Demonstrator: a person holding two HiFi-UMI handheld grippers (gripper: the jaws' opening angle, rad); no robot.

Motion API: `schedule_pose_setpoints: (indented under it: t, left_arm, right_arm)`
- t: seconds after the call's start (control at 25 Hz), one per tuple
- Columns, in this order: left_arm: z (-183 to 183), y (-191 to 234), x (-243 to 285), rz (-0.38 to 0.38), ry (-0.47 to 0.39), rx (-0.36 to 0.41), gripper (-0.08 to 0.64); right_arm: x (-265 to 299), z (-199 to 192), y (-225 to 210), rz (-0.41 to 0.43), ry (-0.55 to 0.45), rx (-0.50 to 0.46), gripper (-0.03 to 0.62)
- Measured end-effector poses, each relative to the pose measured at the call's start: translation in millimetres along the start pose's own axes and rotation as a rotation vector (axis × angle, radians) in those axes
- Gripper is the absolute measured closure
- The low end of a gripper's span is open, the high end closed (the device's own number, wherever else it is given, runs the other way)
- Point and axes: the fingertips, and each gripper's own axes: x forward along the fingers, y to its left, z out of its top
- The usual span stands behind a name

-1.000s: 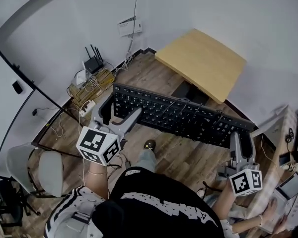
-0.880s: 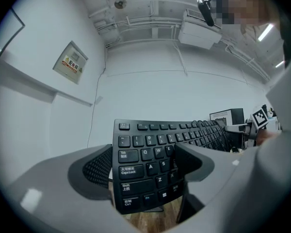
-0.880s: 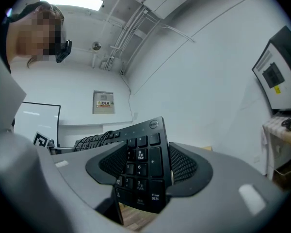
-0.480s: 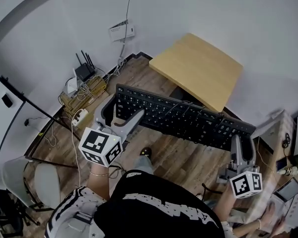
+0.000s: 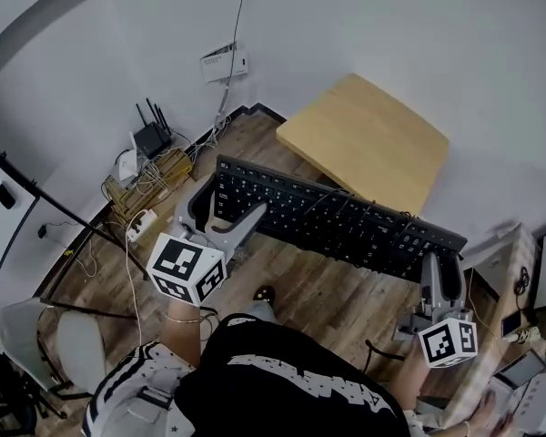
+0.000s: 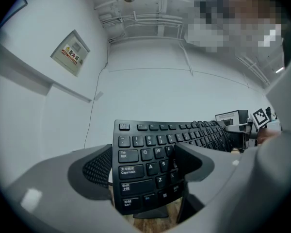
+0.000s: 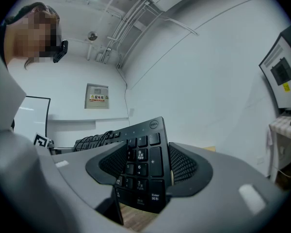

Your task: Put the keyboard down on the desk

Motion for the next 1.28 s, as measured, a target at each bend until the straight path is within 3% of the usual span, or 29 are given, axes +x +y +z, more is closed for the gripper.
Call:
schedule_pose_setpoints:
  t: [0.24,0.68,1.28]
  left_arm:
    - [-43,-14,-6,0.004,-0.066,-0.040,0.173]
    - [-43,-3,-8,0.011,-0.088,-0.091,0.173]
    - [-46,9,19,-0.058,-0.094,-0.033,0.173]
  right_arm:
    - [-14,-18,-13,0.018,-0.019,-0.069,0.322]
    - [-2,-1,2,0.023,0.009,-0.119,0.322]
    - [0,-26,-3,-0.038,-0.032,-0.074,0.322]
